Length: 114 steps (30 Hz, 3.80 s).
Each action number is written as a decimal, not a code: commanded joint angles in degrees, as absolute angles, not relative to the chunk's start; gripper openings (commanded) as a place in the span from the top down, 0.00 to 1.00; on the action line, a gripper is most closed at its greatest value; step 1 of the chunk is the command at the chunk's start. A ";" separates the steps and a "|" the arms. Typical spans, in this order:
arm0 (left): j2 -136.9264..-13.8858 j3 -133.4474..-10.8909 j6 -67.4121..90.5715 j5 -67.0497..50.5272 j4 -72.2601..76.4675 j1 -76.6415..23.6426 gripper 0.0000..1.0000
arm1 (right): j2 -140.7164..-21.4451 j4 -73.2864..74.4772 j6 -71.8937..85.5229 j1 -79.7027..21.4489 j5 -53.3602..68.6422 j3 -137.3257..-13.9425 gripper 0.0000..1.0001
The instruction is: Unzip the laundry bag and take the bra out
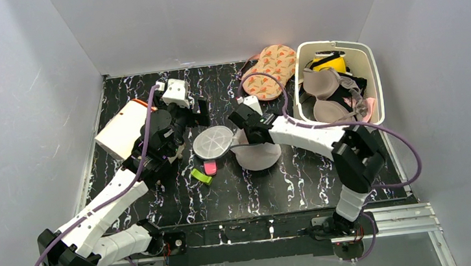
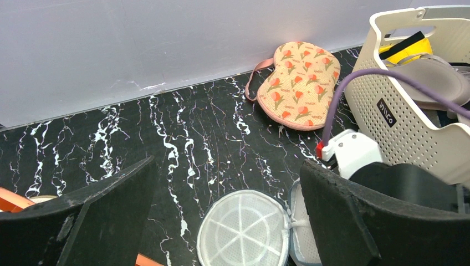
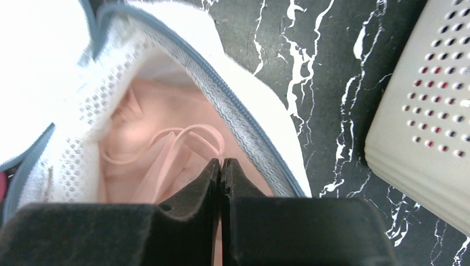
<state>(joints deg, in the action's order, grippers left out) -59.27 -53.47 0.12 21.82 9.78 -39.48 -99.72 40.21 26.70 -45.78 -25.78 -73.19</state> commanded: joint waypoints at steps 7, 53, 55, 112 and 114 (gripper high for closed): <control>-58.63 -54.62 0.82 21.09 10.42 -39.20 0.02 | -90.06 38.04 24.59 -46.32 -23.06 -74.71 1.00; -66.88 -58.10 2.65 6.25 7.46 -38.50 0.02 | -66.37 17.24 21.80 -39.44 -9.03 -69.48 1.00; -66.89 -58.31 2.49 6.23 7.20 -38.50 0.02 | -69.07 21.86 22.82 -39.46 -9.56 -74.02 1.00; -66.58 -58.98 1.66 -3.66 7.90 -38.52 0.02 | -64.69 17.27 -5.71 -39.46 -60.86 -97.50 0.95; -66.74 -58.97 1.81 -3.78 7.95 -38.50 0.02 | -66.71 12.39 -11.89 -39.42 -65.08 -95.85 0.94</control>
